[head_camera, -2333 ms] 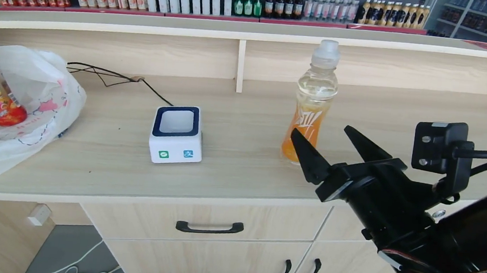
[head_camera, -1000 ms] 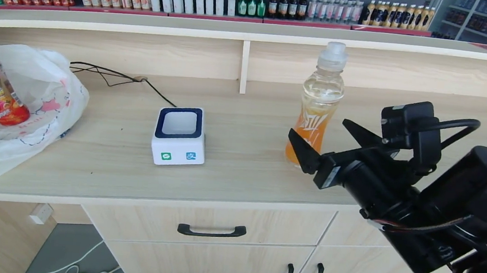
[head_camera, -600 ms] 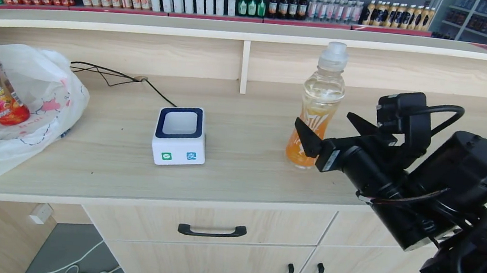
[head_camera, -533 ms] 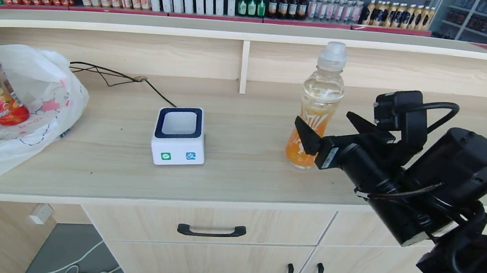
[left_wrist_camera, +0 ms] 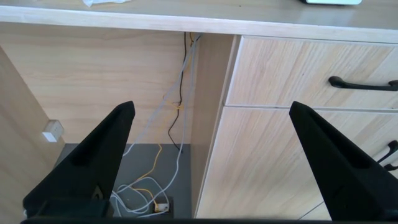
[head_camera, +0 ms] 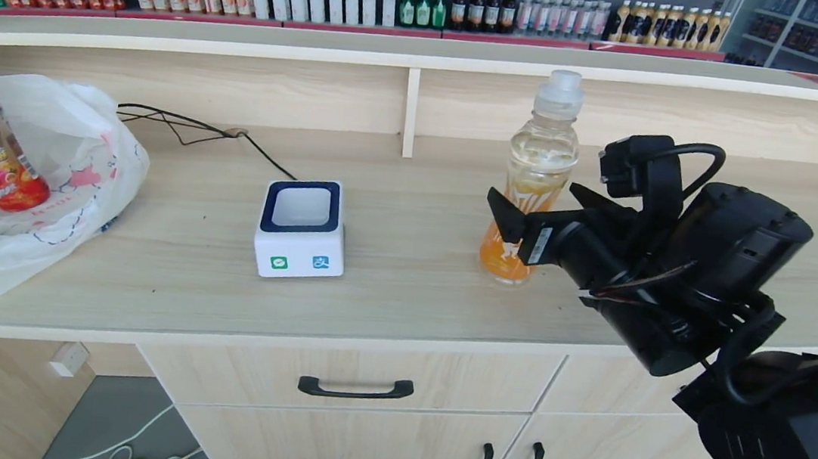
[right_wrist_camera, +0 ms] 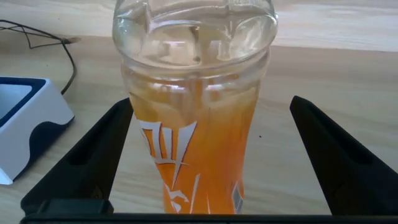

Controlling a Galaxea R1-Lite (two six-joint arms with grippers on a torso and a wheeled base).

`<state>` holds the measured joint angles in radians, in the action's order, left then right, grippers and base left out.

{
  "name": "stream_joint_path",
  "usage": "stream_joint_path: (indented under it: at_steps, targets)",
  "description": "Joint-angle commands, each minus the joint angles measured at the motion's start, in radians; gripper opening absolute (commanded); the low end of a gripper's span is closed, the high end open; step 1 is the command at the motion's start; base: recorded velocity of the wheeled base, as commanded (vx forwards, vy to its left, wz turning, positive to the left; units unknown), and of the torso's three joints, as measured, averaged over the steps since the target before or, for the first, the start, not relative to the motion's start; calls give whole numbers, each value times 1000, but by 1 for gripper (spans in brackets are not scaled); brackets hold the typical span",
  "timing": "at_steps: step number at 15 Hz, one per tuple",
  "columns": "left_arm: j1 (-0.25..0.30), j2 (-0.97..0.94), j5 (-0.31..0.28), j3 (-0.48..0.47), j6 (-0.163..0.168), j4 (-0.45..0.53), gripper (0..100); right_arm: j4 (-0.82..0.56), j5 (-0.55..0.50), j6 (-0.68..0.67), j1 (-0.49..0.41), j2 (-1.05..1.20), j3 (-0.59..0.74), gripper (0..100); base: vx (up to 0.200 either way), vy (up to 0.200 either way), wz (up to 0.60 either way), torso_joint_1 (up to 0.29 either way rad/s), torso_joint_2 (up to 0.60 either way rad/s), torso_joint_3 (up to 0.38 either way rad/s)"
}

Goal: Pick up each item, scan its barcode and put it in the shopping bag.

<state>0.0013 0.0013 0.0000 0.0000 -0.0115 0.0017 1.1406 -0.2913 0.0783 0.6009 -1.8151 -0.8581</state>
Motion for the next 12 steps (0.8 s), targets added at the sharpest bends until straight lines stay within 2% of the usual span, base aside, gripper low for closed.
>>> stream_joint_path:
  at_steps: [1, 7, 12]
  targets:
    - [0, 0, 2, 0, -1, 0, 100, 1, 9, -9, -23, -26, -16, 100, 0, 0, 0, 0, 0, 0]
    - [0, 0, 2, 0, -1, 0, 100, -44, 34, -9, -38, -61, -107, 100, 0, 0, 0, 0, 0, 0]
    - [-1, 0, 0, 0, -1, 0, 100, -45, 32, -5, -38, -81, -116, 100, 0, 0, 0, 0, 0, 0]
